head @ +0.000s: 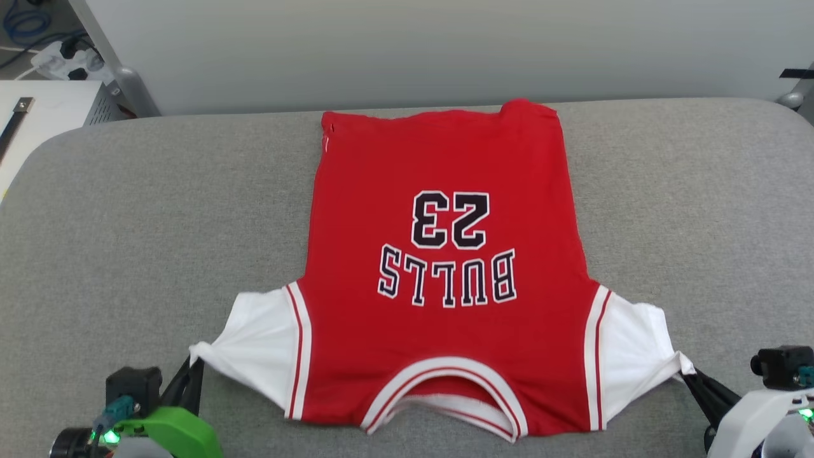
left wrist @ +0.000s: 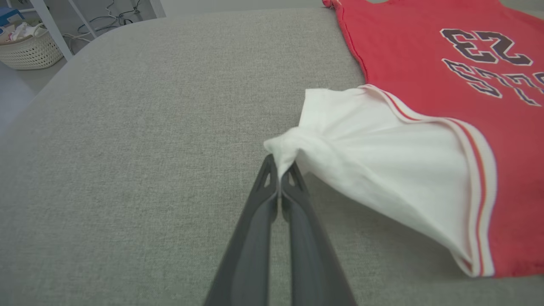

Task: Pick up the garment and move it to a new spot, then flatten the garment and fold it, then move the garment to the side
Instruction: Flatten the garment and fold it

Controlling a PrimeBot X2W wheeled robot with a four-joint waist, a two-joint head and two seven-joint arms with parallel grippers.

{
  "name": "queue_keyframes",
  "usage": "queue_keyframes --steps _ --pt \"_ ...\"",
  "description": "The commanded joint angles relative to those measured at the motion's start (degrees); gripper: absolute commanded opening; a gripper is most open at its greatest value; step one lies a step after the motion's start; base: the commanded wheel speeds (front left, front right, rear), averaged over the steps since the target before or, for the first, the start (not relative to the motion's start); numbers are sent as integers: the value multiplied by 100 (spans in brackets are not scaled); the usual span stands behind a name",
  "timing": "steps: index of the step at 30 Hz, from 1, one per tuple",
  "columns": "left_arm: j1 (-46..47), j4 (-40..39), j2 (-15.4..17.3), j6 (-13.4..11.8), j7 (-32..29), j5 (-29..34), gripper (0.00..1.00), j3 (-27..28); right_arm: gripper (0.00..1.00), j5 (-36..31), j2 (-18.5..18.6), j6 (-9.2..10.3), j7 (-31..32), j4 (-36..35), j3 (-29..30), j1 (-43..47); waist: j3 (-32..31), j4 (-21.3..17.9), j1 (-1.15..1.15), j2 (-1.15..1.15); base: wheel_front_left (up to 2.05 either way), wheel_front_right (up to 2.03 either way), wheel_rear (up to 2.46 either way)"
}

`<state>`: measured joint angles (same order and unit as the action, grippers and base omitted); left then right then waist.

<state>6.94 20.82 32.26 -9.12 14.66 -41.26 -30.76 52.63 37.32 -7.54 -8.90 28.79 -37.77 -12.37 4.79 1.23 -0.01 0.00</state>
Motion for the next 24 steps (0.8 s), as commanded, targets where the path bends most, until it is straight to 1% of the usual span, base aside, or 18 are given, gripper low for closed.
queue_keyframes --steps 1,8,11,15,16,17,18,22,24 --pt "-260 -32 11 -116 34 -16 0 130 0 -30 -14 5 -41 -19 118 206 -152 -61 1 0 0 0 0" --pt "-1214 -394 -176 -335 34 -50 0 510 0 -278 -15 5 65 -270 605 1032 -285 -84 1 0 0 0 0" --pt "-1426 -516 -213 -338 34 34 0 584 0 -397 -29 5 270 -442 878 1459 -306 -22 1 0 0 0 0" --pt "-1447 -597 -230 -343 34 95 0 599 0 -629 -92 5 387 -604 1266 1700 -265 4 1 0 0 0 0" --pt "-1427 -620 -235 -342 34 107 0 592 12 -670 -154 5 382 -624 1393 1719 -248 11 1 0 0 0 0" --pt "-1393 -648 -245 -345 34 131 0 580 43 -725 -238 5 399 -663 1525 1736 -233 20 1 0 0 0 0" --pt "-1367 -667 -252 -348 34 152 0 561 100 -794 -302 5 392 -700 1633 1738 -221 25 1 0 0 0 0" --pt "-1245 -772 -277 -375 33 245 0 504 100 -1034 -589 5 353 -882 2206 1742 -176 75 1 0 0 0 0" --pt "-1199 -836 -287 -403 33 281 0 507 100 -1170 -644 5 354 -1039 2552 1724 -148 114 1 0 0 0 0"
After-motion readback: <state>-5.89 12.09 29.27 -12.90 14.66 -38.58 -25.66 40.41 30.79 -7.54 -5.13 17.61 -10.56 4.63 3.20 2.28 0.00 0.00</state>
